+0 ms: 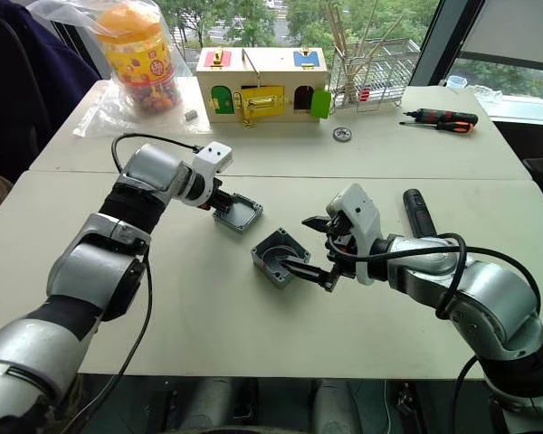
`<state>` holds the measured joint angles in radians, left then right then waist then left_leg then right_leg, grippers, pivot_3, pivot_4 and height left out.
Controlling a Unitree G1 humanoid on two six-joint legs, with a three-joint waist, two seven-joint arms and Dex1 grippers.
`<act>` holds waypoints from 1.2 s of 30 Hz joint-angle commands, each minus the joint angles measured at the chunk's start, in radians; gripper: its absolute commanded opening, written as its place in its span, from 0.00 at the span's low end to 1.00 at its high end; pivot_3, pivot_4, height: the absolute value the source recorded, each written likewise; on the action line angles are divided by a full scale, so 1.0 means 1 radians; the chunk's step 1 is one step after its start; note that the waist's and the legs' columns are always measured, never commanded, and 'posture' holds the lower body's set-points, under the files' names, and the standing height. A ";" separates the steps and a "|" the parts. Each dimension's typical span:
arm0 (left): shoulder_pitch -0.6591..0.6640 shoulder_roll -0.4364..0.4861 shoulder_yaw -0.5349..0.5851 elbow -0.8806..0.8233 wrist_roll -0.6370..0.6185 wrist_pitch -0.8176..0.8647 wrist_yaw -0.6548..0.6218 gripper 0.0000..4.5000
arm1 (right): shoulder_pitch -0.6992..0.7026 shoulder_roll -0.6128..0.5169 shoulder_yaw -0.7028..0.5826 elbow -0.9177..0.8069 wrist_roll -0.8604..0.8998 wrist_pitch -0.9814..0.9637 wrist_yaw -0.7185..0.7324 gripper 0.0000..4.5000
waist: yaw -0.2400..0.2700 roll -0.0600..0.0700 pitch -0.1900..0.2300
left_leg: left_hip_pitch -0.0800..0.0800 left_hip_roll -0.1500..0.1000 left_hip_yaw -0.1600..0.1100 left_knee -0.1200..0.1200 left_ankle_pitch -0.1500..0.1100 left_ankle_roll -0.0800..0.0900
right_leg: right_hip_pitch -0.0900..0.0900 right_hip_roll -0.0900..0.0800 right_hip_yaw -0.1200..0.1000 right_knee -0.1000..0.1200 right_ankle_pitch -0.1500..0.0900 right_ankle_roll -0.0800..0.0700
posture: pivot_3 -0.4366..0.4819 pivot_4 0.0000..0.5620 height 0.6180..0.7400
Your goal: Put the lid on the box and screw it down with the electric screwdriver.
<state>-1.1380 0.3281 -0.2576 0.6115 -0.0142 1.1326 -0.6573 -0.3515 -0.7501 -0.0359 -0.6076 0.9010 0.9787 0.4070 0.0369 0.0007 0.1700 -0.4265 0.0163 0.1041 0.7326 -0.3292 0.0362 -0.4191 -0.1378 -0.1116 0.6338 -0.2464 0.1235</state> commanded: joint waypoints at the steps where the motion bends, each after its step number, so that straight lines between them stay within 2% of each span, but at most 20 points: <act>1: 0.047 0.007 0.086 -0.143 -0.041 -0.110 0.022 0.01 | -0.032 0.080 -0.096 0.057 0.061 -0.015 -0.059 1.00 | 0.001 0.000 0.000 | 0.000 0.000 0.000 0.000 0.000 0.000 | 0.000 0.000 0.000 0.000 0.000 0.000 | 0.48 0.27 0.76; 5: 0.131 -0.056 0.272 -0.294 -0.116 -0.359 0.133 0.01 | -0.102 0.230 -0.166 0.188 0.123 -0.008 -0.172 1.00 | 0.000 0.000 0.000 | 0.000 0.001 -0.002 0.000 0.000 -0.001 | 0.000 0.000 0.000 0.000 0.000 0.000 | 0.48 0.27 0.76; 7: 0.175 -0.096 0.333 -0.362 -0.160 -0.513 0.145 0.01 | -0.139 0.281 -0.174 0.241 0.139 0.010 -0.198 1.00 | 0.001 0.000 0.000 | -0.001 0.001 -0.002 0.000 0.001 -0.001 | -0.001 0.000 0.000 0.000 0.000 0.000 | 0.48 0.27 0.76; 9: 0.201 -0.136 0.376 -0.414 -0.225 -0.528 0.139 0.01 | -0.177 0.306 -0.172 0.278 0.140 0.024 -0.219 1.00 | 0.000 0.000 0.000 | -0.001 0.000 -0.002 0.000 0.001 -0.001 | -0.001 0.000 0.000 0.000 0.000 0.000 | 0.48 0.27 0.76; 13: 0.238 -0.176 0.375 -0.482 -0.275 -0.540 0.138 0.01 | -0.246 0.328 -0.180 0.336 0.138 0.043 -0.252 1.00 | -0.002 0.001 0.000 | 0.000 0.000 0.000 -0.001 0.001 -0.001 | 0.000 0.000 0.000 0.000 0.000 0.000 | 0.48 0.27 0.76; 17: 0.277 -0.172 0.321 -0.538 -0.271 -0.562 0.121 0.01 | -0.288 0.348 -0.200 0.361 0.151 0.049 -0.278 1.00 | -0.006 0.001 0.000 | 0.000 0.000 0.000 -0.001 0.001 -0.001 | 0.000 0.001 -0.001 0.000 0.000 0.000 | 0.48 0.27 0.76; 26: 0.289 -0.173 0.297 -0.553 -0.291 -0.580 0.116 0.01 | -0.280 0.365 -0.216 0.338 0.182 0.057 -0.289 1.00 | -0.015 0.001 0.000 | 0.000 0.000 0.000 -0.002 0.001 -0.001 | 0.000 0.001 0.000 0.000 0.000 0.000 | 0.48 0.27 0.76; 29: 0.285 -0.173 0.294 -0.545 -0.291 -0.584 0.119 0.00 | -0.276 0.367 -0.216 0.332 0.184 0.053 -0.293 0.84 | -0.025 0.001 0.000 | 0.000 0.000 0.000 -0.002 0.001 -0.001 | 0.000 0.001 -0.001 0.000 0.000 0.000 | 0.48 0.27 0.76; 31: 0.283 -0.173 0.292 -0.542 -0.294 -0.586 0.116 0.00 | -0.273 0.370 -0.217 0.328 0.185 0.049 -0.294 0.68 | -0.026 0.001 0.000 | 0.000 0.000 0.000 -0.003 0.001 -0.001 | 0.000 0.001 0.000 -0.001 0.000 0.000 | 0.48 0.27 0.76; 33: 0.281 -0.174 0.291 -0.542 -0.301 -0.586 0.116 0.00 | -0.269 0.374 -0.216 0.323 0.186 0.047 -0.295 0.50 | -0.026 0.001 0.000 | 0.000 0.000 0.000 -0.003 0.001 -0.001 | -0.001 0.001 0.000 -0.001 0.000 0.000 | 0.48 0.27 0.76; 36: 0.279 -0.175 0.288 -0.544 -0.308 -0.585 0.114 0.00 | -0.267 0.380 -0.217 0.321 0.186 0.046 -0.297 0.17 | -0.025 0.001 0.000 | 0.000 0.000 0.000 -0.003 0.001 -0.001 | -0.001 0.001 0.000 -0.001 0.000 0.000 | 0.48 0.27 0.76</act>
<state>-0.8361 0.1539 0.0249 0.1028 -0.2969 0.5729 -0.5358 -0.6125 -0.3692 -0.2312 -0.2549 1.0722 1.0406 0.1076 0.0115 0.0017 0.1696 -0.4267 0.0162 0.1040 0.7297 -0.3285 0.0350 -0.4198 -0.1371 -0.1121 0.6330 -0.2462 0.1232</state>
